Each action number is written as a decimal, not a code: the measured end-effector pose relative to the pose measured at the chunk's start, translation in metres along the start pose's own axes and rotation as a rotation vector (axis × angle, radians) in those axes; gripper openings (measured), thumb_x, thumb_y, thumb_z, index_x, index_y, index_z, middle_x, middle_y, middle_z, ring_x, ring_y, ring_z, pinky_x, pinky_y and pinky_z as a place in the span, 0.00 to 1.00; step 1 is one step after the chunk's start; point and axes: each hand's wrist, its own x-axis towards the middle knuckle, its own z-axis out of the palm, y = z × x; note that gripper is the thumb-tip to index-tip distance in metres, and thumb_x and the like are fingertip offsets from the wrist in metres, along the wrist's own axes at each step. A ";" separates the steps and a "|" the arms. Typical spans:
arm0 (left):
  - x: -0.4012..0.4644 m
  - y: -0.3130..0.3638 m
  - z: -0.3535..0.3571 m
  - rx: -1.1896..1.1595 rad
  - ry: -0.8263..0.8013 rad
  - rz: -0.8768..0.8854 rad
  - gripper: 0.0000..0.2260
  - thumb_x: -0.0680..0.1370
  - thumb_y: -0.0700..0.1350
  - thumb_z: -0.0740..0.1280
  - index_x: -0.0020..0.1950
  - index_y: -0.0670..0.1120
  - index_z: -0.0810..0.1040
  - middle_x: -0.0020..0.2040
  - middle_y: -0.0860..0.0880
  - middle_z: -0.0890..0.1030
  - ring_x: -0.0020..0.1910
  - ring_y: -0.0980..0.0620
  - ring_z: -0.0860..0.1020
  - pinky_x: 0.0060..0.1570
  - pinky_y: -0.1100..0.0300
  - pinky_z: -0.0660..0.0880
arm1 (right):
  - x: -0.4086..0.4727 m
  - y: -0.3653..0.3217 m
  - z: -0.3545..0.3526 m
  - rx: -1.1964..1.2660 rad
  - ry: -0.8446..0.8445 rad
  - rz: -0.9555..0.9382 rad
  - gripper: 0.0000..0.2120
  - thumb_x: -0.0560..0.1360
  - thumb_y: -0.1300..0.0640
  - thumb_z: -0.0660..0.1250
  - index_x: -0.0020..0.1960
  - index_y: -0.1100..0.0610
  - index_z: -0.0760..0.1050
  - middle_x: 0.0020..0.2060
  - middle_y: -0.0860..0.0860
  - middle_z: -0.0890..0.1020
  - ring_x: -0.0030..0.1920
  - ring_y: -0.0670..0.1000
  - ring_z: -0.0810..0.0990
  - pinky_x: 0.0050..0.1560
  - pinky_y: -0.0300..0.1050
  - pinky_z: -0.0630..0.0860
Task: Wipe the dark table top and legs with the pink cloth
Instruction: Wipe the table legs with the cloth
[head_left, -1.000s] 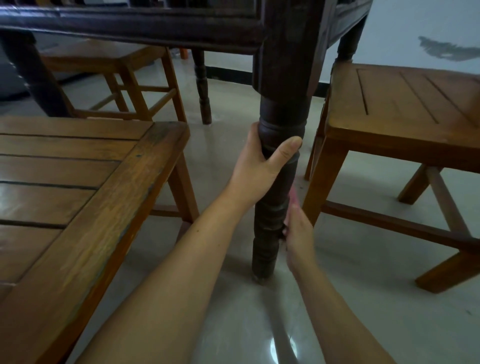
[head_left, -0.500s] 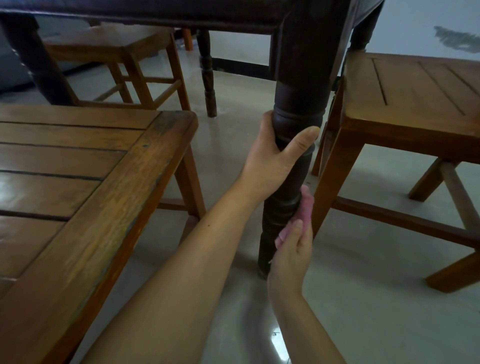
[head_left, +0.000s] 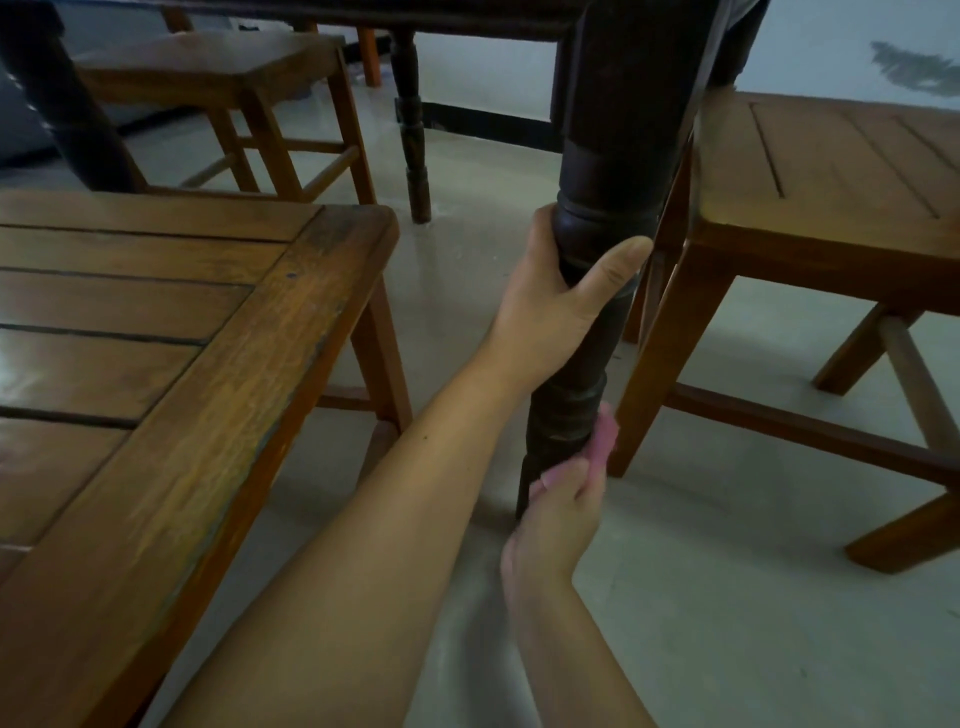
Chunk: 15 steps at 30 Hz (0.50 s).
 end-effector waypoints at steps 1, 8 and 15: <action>0.000 0.001 0.000 -0.001 -0.002 -0.001 0.19 0.75 0.46 0.66 0.64 0.47 0.64 0.50 0.55 0.75 0.47 0.66 0.75 0.43 0.76 0.72 | -0.003 -0.008 0.006 0.002 -0.004 -0.075 0.23 0.81 0.57 0.51 0.65 0.30 0.63 0.61 0.47 0.72 0.62 0.47 0.70 0.63 0.44 0.69; -0.002 0.004 0.000 -0.004 -0.010 -0.012 0.21 0.75 0.48 0.66 0.65 0.47 0.63 0.52 0.54 0.76 0.50 0.62 0.75 0.47 0.69 0.71 | 0.016 0.032 -0.024 -0.193 0.046 0.081 0.19 0.82 0.57 0.49 0.62 0.34 0.67 0.60 0.43 0.74 0.66 0.48 0.71 0.64 0.48 0.68; -0.003 0.008 0.003 -0.016 0.007 -0.048 0.21 0.74 0.49 0.66 0.64 0.52 0.63 0.55 0.54 0.75 0.53 0.62 0.74 0.52 0.66 0.70 | 0.030 -0.049 0.002 -0.065 -0.112 -0.003 0.18 0.82 0.55 0.50 0.58 0.34 0.71 0.58 0.37 0.76 0.59 0.36 0.72 0.58 0.38 0.69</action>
